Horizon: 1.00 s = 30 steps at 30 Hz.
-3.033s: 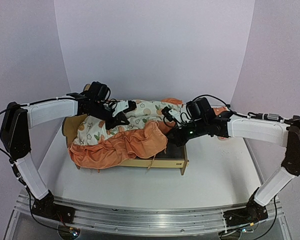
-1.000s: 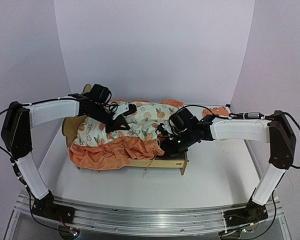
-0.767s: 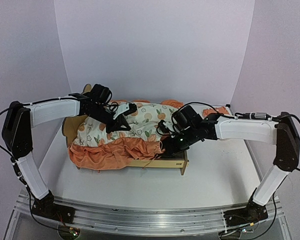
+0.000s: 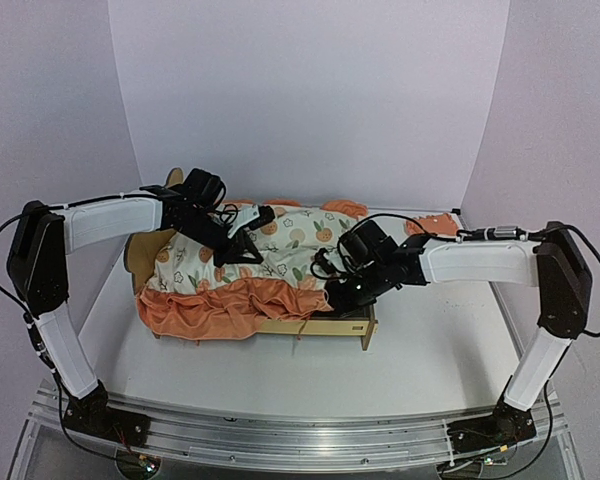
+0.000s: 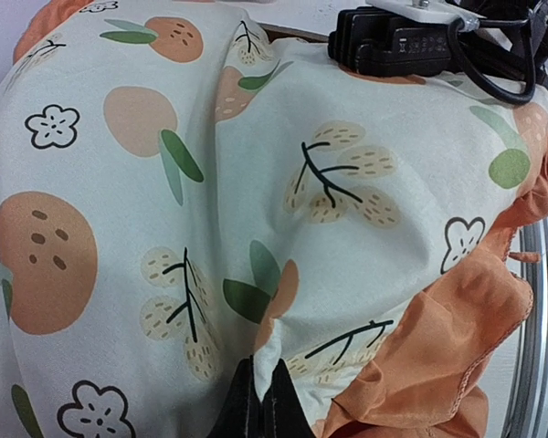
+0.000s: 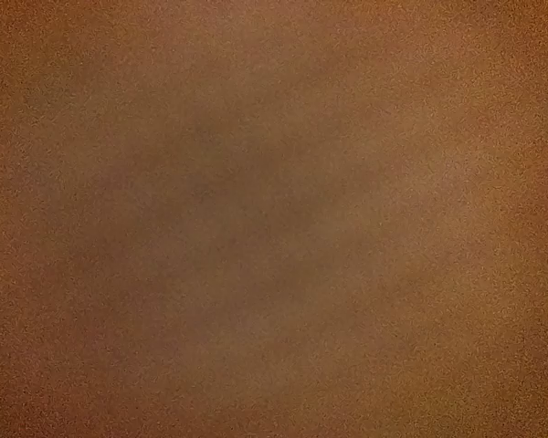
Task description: Set up the pet bed
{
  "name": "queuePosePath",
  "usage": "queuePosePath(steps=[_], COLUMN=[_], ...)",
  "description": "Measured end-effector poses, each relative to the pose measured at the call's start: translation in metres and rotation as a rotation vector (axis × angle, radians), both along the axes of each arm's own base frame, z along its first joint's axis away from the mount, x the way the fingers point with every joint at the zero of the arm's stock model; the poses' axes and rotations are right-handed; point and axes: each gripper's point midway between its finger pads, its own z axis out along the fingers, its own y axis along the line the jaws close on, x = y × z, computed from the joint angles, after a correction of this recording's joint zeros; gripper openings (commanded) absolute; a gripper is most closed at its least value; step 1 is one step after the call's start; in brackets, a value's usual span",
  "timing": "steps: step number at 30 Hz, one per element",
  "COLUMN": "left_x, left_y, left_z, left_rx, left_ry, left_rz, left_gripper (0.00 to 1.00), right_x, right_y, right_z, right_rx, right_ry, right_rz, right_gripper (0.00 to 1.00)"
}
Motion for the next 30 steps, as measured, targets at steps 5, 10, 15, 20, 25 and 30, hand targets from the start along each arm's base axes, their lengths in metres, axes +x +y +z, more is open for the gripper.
queuePosePath(steps=[5, 10, 15, 20, 25, 30], left_x=[0.004, -0.001, -0.012, -0.013, -0.013, -0.01], left_y=[0.007, 0.02, 0.022, 0.022, 0.022, 0.022], left_z=[0.007, 0.009, 0.007, 0.003, -0.001, 0.006], left_rx=[-0.028, -0.037, -0.033, -0.024, -0.018, -0.031], left_ry=[0.052, 0.075, 0.086, 0.084, 0.091, 0.075], left_rz=[-0.002, -0.048, -0.102, -0.118, -0.118, -0.11], left_gripper=[0.0, 0.0, 0.0, 0.05, 0.44, 0.55], right_x=[-0.001, -0.01, -0.016, -0.014, -0.01, -0.008], right_y=[-0.001, -0.004, -0.001, 0.004, 0.012, 0.021], right_z=[0.013, 0.033, 0.041, 0.042, 0.05, 0.046], right_rx=[0.052, 0.107, 0.152, 0.182, 0.223, 0.243], right_ry=[0.028, 0.022, 0.021, 0.002, -0.037, -0.039], right_rz=[-0.018, 0.009, 0.037, 0.049, 0.075, 0.094], right_gripper=[0.28, 0.35, 0.45, 0.45, 0.38, 0.21])
